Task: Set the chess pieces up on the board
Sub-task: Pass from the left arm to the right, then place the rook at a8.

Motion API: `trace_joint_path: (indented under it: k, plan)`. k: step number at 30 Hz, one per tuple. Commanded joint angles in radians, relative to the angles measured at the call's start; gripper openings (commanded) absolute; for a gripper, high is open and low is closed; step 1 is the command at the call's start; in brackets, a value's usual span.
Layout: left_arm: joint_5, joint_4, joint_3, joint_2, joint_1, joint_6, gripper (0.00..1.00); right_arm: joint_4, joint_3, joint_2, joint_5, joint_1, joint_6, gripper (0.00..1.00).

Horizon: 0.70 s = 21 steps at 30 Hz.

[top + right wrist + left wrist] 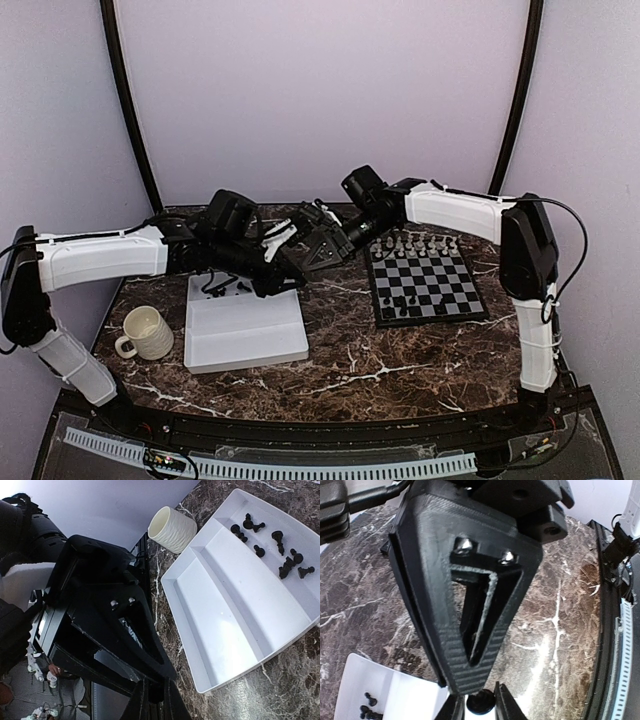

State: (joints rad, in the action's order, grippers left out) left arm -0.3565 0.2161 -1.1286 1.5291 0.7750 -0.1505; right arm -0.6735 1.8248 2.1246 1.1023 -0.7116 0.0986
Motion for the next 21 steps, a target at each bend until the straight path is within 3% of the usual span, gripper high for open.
trace_joint_path:
  k: [1, 7, 11, 18, 21]
  plan:
    - [0.137, -0.061, 0.054, -0.084, 0.004, -0.031, 0.3, -0.094, 0.034, -0.044, -0.144, 0.018, -0.126, 0.02]
    - [0.225, -0.099, 0.109, -0.169, 0.002, -0.082, 0.38, -0.136, -0.087, -0.201, -0.403, 0.104, -0.292, 0.02]
    - [0.285, -0.092, 0.084, -0.17, 0.0, -0.058, 0.4, -0.091, -0.271, -0.359, -0.59, 0.199, -0.363, 0.02]
    - [0.411, -0.013, -0.099, -0.087, 0.001, 0.014, 0.4, -0.017, -0.576, -0.621, -0.705, 0.484, -0.404, 0.02]
    - [0.432, -0.064, -0.083, -0.08, -0.007, 0.005, 0.4, 0.012, -0.728, -0.724, -0.77, 0.547, -0.435, 0.02]
